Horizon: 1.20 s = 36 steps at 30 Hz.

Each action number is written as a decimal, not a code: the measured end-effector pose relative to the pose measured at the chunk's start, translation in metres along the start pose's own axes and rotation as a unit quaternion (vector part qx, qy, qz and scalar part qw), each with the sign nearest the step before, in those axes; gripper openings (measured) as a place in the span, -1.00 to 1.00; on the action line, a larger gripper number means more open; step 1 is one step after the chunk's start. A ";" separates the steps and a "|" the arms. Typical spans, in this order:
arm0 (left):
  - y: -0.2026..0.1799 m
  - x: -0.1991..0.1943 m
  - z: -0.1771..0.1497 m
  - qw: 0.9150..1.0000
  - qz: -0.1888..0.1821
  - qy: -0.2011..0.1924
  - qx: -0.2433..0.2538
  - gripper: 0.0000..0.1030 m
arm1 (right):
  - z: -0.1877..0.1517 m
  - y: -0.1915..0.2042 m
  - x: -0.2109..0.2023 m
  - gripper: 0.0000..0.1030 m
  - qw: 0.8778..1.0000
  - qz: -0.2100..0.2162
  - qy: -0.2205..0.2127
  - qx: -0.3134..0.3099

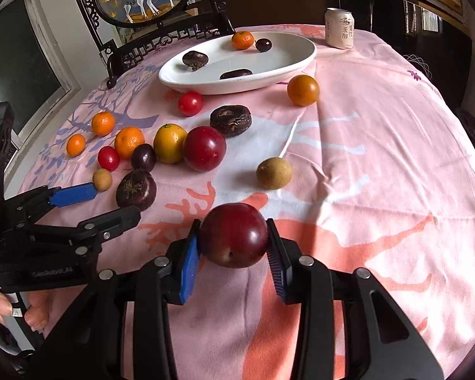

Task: Organize fruits
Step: 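Grasp a red plum with the right gripper while the left gripper grasps a dark mangosteen, then place the red plum and mangosteen on the white plate, opening both grippers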

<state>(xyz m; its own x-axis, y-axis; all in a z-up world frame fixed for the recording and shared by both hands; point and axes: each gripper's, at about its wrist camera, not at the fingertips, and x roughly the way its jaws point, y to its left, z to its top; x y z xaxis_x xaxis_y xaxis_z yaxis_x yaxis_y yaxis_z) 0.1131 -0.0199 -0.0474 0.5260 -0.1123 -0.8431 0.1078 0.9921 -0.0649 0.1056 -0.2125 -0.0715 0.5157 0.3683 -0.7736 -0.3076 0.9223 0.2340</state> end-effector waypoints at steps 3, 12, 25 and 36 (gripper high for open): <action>-0.009 0.007 0.004 1.000 0.013 -0.001 0.007 0.58 | -0.005 -0.005 -0.005 -0.23 1.000 0.007 -0.001 0.004; -0.024 0.005 0.012 0.999 0.007 -0.005 0.041 -0.17 | -0.007 -0.009 -0.020 -0.23 1.000 0.019 -0.013 0.003; 0.007 -0.047 0.108 0.995 -0.018 -0.096 0.012 -0.18 | 0.080 0.010 -0.046 -0.23 0.990 0.005 -0.128 -0.054; 0.016 0.043 0.181 0.998 0.009 -0.057 -0.004 -0.17 | 0.152 0.023 0.060 -0.23 0.995 -0.002 -0.060 -0.085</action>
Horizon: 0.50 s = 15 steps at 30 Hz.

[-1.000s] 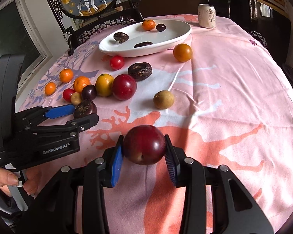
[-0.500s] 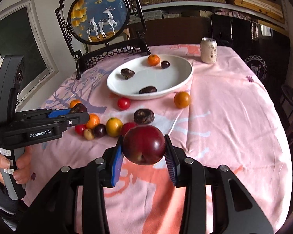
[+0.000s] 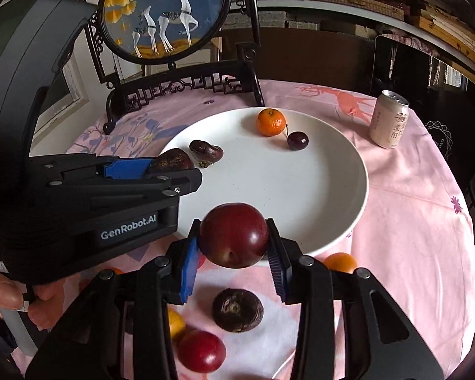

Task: Organize fruits
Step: 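Place the red plum and mangosteen on the white plate, opening both grippers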

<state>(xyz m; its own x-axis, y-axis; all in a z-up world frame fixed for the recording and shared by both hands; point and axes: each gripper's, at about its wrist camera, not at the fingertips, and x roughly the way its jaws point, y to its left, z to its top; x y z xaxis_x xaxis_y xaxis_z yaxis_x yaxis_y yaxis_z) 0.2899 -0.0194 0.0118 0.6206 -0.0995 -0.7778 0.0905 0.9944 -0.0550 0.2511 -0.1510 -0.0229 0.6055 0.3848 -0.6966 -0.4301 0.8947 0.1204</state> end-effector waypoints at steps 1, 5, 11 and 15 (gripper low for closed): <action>0.002 0.007 0.002 1.000 0.002 0.004 -0.004 -0.17 | 0.002 0.000 0.008 -0.23 1.000 -0.001 0.006 -0.002; 0.005 0.026 0.009 1.000 0.008 0.014 -0.008 -0.10 | 0.009 -0.003 0.028 -0.15 1.000 -0.005 0.014 -0.004; 0.005 0.002 0.008 1.000 0.013 -0.020 -0.008 0.43 | 0.006 -0.008 0.006 0.03 1.000 -0.012 -0.015 0.012; 0.009 -0.027 -0.005 0.999 0.012 -0.037 -0.013 0.60 | -0.009 -0.014 -0.019 0.04 0.999 -0.002 -0.015 0.029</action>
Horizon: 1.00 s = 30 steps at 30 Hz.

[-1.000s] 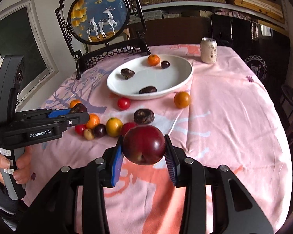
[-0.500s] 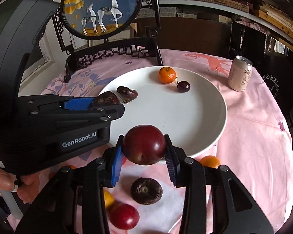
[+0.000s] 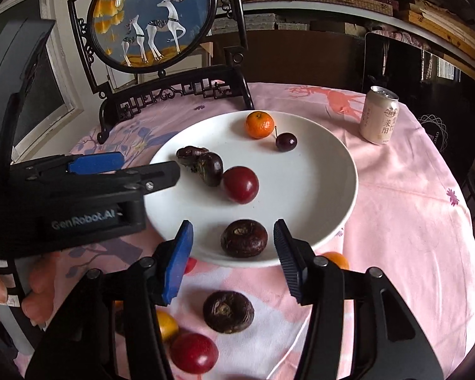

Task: Organize fruits
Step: 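Place the red plum and mangosteen on the white plate, opening both grippers, then grasp a small brown round fruit with the right gripper while the left gripper grasps a red tomato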

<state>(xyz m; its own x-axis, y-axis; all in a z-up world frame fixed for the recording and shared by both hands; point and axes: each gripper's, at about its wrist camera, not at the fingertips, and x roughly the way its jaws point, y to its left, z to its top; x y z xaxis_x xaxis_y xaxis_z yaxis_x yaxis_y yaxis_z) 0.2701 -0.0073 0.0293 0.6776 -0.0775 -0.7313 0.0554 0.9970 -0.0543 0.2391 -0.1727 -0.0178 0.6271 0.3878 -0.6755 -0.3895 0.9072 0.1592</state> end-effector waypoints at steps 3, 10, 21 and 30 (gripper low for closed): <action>0.006 -0.024 -0.014 1.000 0.004 -0.013 -0.004 0.64 | -0.017 -0.004 -0.021 0.04 1.000 0.000 0.000 0.014; 0.023 -0.066 -0.063 1.000 0.013 -0.014 -0.003 0.70 | -0.066 0.000 -0.061 0.13 0.999 -0.012 0.004 0.032; 0.053 -0.082 -0.146 0.999 0.023 0.027 -0.014 0.70 | -0.128 0.009 -0.064 0.17 0.996 -0.035 0.067 0.045; 0.054 -0.075 -0.168 0.999 0.016 0.050 -0.012 0.70 | -0.113 0.003 -0.039 0.11 0.993 -0.076 0.083 0.029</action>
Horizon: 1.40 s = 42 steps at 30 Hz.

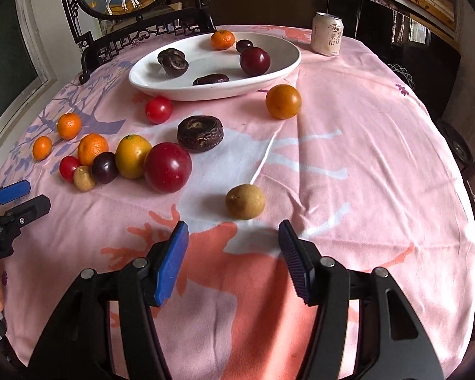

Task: Organize fruits
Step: 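Grasp a small brown round fruit with the right gripper while the left gripper grasps a red tomato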

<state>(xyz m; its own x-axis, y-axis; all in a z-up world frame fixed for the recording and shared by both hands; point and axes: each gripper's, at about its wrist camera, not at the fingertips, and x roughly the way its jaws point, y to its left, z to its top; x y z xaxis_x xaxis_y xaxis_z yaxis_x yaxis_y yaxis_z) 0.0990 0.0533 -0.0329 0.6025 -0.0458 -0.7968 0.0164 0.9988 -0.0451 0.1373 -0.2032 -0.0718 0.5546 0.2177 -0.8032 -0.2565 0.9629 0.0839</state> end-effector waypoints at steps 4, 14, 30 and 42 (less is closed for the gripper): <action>0.002 0.005 0.004 1.000 0.004 0.003 -0.002 0.70 | 0.010 -0.003 0.009 -0.25 1.000 -0.011 -0.005 -0.002; -0.005 0.025 0.017 1.000 0.014 0.020 0.014 0.70 | 0.008 -0.011 0.000 -0.49 0.999 0.032 -0.030 0.017; -0.028 0.033 0.033 0.998 -0.013 0.024 0.059 -0.35 | 0.008 -0.002 -0.019 -0.49 0.997 0.061 -0.054 0.006; -0.051 -0.007 0.118 0.995 -0.052 -0.061 0.055 -0.35 | 0.066 0.030 -0.067 -0.48 0.983 0.058 -0.161 -0.069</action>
<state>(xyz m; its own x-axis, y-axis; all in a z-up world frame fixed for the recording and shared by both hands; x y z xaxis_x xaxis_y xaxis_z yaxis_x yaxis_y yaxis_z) 0.1878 0.0040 0.0465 0.6858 -0.1530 -0.7116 0.1669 0.9847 -0.0509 0.1446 -0.1789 0.0237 0.7322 0.3847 -0.5621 -0.4247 0.9030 0.0648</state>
